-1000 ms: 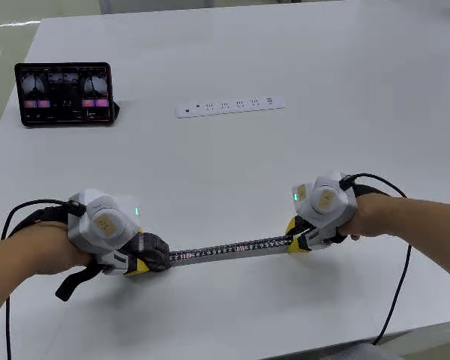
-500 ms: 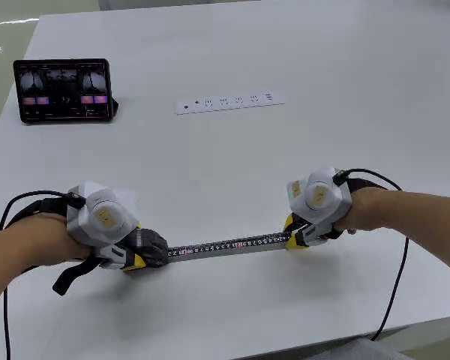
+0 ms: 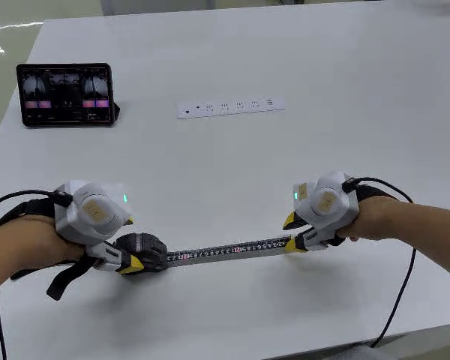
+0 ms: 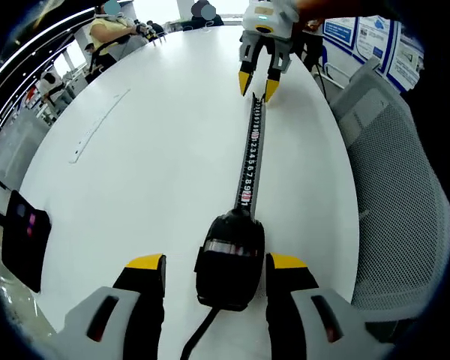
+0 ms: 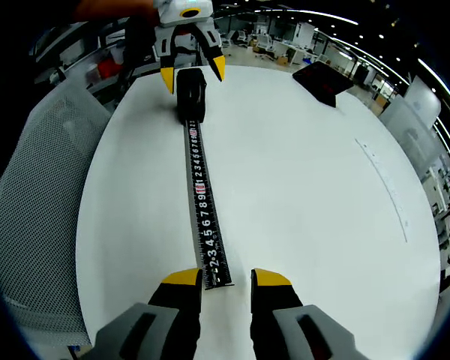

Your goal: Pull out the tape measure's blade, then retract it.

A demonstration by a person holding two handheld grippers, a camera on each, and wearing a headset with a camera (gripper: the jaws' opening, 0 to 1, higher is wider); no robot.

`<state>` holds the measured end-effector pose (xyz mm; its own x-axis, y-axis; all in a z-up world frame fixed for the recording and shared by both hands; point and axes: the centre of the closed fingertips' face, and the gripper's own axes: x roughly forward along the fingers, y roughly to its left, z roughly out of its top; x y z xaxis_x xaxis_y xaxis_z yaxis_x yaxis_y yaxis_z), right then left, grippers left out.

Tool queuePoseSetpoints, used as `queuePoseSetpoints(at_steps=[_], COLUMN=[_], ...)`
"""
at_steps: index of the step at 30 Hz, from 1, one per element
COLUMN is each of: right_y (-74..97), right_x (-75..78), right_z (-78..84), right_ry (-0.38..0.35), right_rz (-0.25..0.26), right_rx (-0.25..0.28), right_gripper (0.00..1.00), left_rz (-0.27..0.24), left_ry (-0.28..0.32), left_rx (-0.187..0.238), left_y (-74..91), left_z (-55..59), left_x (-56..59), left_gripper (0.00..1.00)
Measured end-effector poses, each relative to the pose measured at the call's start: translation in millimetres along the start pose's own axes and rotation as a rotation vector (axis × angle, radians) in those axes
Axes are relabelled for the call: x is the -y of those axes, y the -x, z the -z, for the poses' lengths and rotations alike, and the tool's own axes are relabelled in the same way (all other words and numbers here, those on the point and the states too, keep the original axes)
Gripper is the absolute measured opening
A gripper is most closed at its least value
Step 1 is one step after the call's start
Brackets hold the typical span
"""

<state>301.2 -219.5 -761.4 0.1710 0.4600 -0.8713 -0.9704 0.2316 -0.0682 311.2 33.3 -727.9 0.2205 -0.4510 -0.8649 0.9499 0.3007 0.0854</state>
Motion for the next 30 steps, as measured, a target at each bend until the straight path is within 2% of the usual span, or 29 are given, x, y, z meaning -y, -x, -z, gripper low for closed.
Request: queuePoseSetpoints(at_steps=[3,6,13,18,25,28,30], right_y=[6.0,12.6,27.8,39.9,50.8,55.4,58.8], right_x=[0.4,3.9,4.2,6.5,2.5,-2.1,-6.4], right_z=[2.0,2.4,3.2,6.6,16.6,19.0,22.7], right_ry=[-0.026,-0.085,-0.165,-0.254,-0.318,-0.346,-0.351], right_rz=[0.025,0.064,0.115,0.169,0.219,0.236,0.245], right_rx=[0.017,0.058,0.111,0.167,0.205,0.225,0.229], right_gripper=[0.26,0.29,0.33,0.39,0.42,0.44,0.46], left_rz=[-0.024,-0.061,-0.133,-0.185,-0.221,-0.229,-0.289], left_ry=[0.099,0.197,0.370,0.430,0.476,0.518,0.520], left_rx=[0.043,0.081,0.177,0.222,0.255,0.275,0.294], left_y=[3.2,8.3,21.3,33.1,39.5,41.1,44.7], left_z=[-1.1,0.8,11.4,21.0,30.6,34.3,38.1], left_x=[-2.9,-8.0,-18.8,-20.6,-16.1,-13.8,-19.3], left_gripper=[0.55,0.59,0.66,0.72,0.78,0.80,0.88])
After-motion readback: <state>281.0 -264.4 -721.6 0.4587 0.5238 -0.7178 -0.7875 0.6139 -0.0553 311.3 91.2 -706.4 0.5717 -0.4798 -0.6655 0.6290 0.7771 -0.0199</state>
